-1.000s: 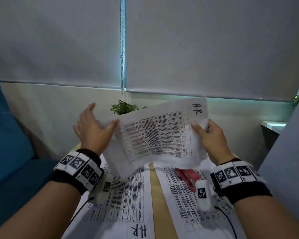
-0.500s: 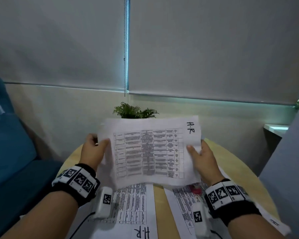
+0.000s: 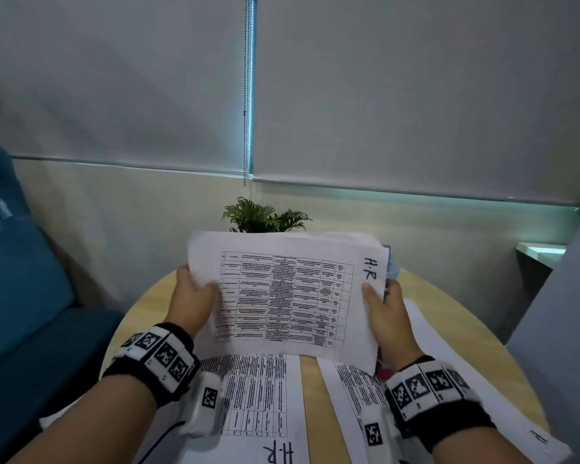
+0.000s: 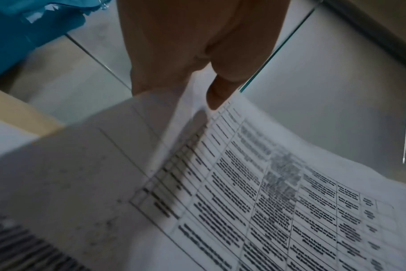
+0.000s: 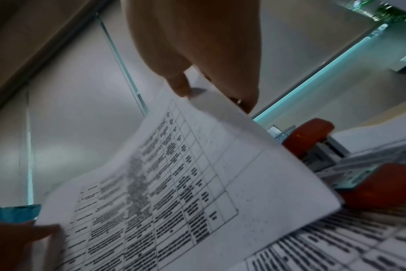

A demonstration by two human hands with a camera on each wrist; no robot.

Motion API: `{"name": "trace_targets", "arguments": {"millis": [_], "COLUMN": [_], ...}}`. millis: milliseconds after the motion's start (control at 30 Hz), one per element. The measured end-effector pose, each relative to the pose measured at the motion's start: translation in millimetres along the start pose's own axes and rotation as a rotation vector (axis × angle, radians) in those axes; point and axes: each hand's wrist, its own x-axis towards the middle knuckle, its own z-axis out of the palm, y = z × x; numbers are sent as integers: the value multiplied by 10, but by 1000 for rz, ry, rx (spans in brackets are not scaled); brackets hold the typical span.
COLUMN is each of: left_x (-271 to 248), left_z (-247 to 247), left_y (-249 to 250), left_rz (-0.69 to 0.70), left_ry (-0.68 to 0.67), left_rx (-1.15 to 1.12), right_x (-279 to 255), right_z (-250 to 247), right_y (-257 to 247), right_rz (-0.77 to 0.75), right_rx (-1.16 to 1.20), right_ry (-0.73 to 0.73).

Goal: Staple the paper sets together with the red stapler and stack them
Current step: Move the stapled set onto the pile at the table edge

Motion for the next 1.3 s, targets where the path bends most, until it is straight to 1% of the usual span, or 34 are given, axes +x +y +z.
{"name": "trace_targets", "arguments": {"millis": [67, 133, 200, 267, 300, 367, 433, 500, 567, 600, 667, 733, 767, 900, 967, 1000, 1033, 1067, 1133, 1167, 1233, 1300], "left_x": [21, 21, 17, -17, -35, -46, -60, -81, -136, -169, -151, -76, -24, 62, 131, 144, 129, 91, -13, -55, -147, -184], "left_z": [-12, -49, -85, -93, -89, -90, -98, -88, -65, -61, -68, -101, -126, -170, -158, -124, -74, -3, 174, 272, 464, 621], "left_y": [6, 49, 59, 6, -31, -102, -103, -67, 15, 54, 40, -43, -118, -157, -130, -87, -8, 110, 339, 439, 599, 659], "left_rz": [20, 38, 7, -56, -78, -76, -48, 8, 78, 100, 107, 46, 24, -1, 58, 127, 209, 319, 548, 624, 712, 737], "left_ry": [1, 51, 63, 19, -3, -7, -11, -40, -55, -70, -145, -193, -188, -207, -167, -118, -83, -76, -135, -189, -325, -440], "left_rx": [23, -28, -102, -80, -34, 49, 85, 99, 88, 76, 82, 145, 216, 511, 760, 855, 879, 865, 797, 762, 737, 719], "right_x": [10, 13, 9, 0, 1, 2, 3, 2, 2, 2, 9, 23, 23, -5, -26, -40, -49, -64, -92, -102, -146, -174], "right_z": [-21, -53, -46, -20, -10, 2, 13, 18, 22, 18, -1, -23, -27, 10, 20, 24, 30, 41, 62, 73, 92, 105], "right_y": [19, 34, 48, 74, 82, 80, 59, 41, 35, 43, 70, 81, 78, 51, 20, 2, -10, -25, -44, -45, -72, -102], "right_rz": [-76, -140, -127, -68, -74, -121, -150, -148, -113, -98, -79, -59, -41, 40, 51, 55, 61, 64, 65, 61, 49, 30], "right_rx": [-45, -88, -176, -311, -356, -384, -380, -363, -323, -329, -385, -408, -399, -392, -382, -372, -357, -346, -336, -322, -288, -275], "right_ry": [33, 32, -54, -130, -133, -84, -43, -53, -72, -79, -67, -22, -16, -95, -130, -152, -175, -199, -245, -272, -323, -352]}}
